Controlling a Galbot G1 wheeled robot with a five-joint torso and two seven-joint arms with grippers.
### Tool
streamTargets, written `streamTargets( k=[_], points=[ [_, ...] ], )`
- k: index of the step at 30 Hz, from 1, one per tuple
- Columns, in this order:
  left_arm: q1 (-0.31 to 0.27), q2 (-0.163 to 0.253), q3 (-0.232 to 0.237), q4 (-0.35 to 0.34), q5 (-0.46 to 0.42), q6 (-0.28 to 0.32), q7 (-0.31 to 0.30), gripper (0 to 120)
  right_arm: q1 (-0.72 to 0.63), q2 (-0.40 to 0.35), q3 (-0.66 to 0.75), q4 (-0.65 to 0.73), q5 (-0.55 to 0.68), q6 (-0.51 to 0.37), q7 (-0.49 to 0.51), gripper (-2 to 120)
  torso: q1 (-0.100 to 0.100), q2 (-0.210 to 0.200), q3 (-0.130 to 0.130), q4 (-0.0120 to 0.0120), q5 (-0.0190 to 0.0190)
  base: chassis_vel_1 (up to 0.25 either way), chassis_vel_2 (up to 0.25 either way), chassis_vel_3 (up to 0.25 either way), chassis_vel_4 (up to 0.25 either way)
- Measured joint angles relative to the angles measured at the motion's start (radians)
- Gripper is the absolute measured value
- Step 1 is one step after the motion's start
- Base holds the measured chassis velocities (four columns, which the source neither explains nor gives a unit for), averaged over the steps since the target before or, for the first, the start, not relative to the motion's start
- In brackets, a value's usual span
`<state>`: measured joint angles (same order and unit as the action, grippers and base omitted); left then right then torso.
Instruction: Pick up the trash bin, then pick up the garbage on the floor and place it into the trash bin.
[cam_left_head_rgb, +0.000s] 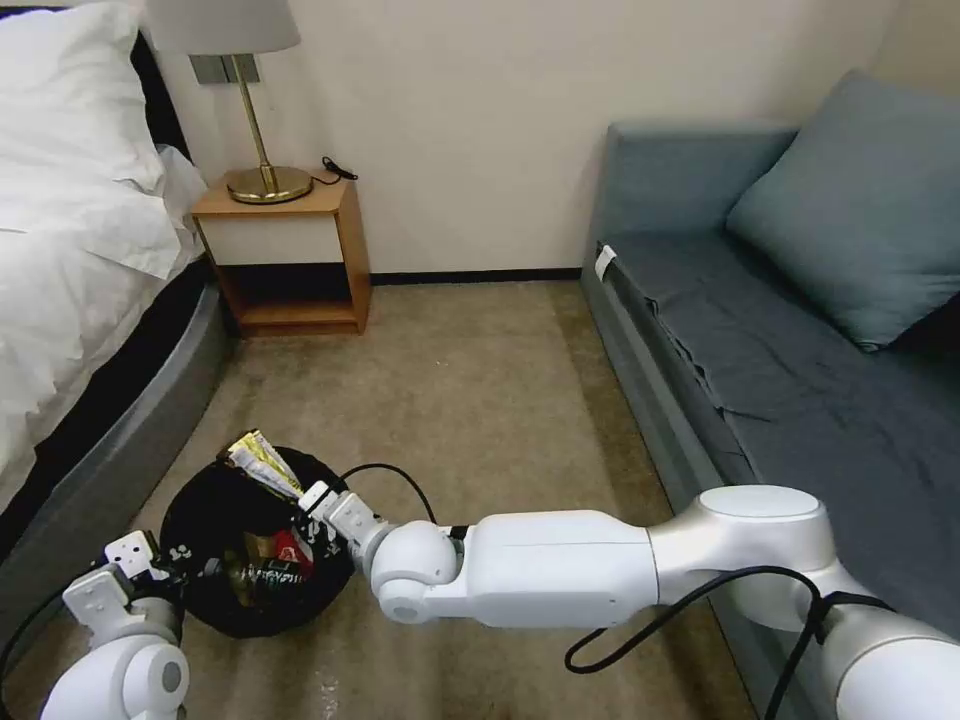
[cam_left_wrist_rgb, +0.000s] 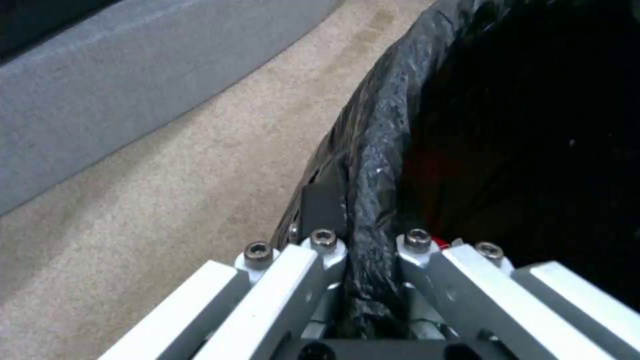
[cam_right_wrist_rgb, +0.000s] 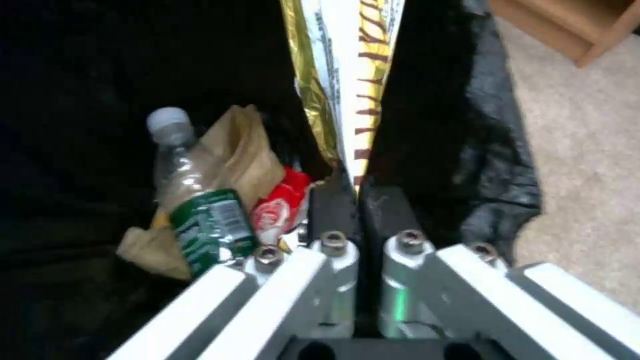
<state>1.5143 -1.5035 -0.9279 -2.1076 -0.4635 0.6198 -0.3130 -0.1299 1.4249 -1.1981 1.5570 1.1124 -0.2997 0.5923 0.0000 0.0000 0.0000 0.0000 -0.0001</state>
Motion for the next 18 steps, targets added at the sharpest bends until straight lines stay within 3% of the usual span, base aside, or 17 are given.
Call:
streamTargets(
  k=[6,10,18],
  points=[
    [-0.002,-0.003,0.004,0.001,0.002,0.000,0.000,3,-0.002,0.002,-0.001,0.037,0.012,-0.003,0.011,23,0.000,0.000,0.000,0.0000,0.0001,0.000,0.000,0.000,0.000],
    [-0.002,-0.005,0.006,0.002,0.004,0.000,0.000,3,0.005,-0.007,0.003,0.061,0.021,-0.007,0.016,43,0.000,0.000,0.000,0.0000,0.0001,0.000,0.000,0.000,0.000],
    [-0.003,-0.006,0.006,0.001,0.004,0.000,0.000,3,0.018,-0.026,0.018,0.090,0.030,-0.012,0.020,68,0.000,0.000,0.000,0.0000,0.0001,0.000,0.000,0.000,0.000]
  ],
)
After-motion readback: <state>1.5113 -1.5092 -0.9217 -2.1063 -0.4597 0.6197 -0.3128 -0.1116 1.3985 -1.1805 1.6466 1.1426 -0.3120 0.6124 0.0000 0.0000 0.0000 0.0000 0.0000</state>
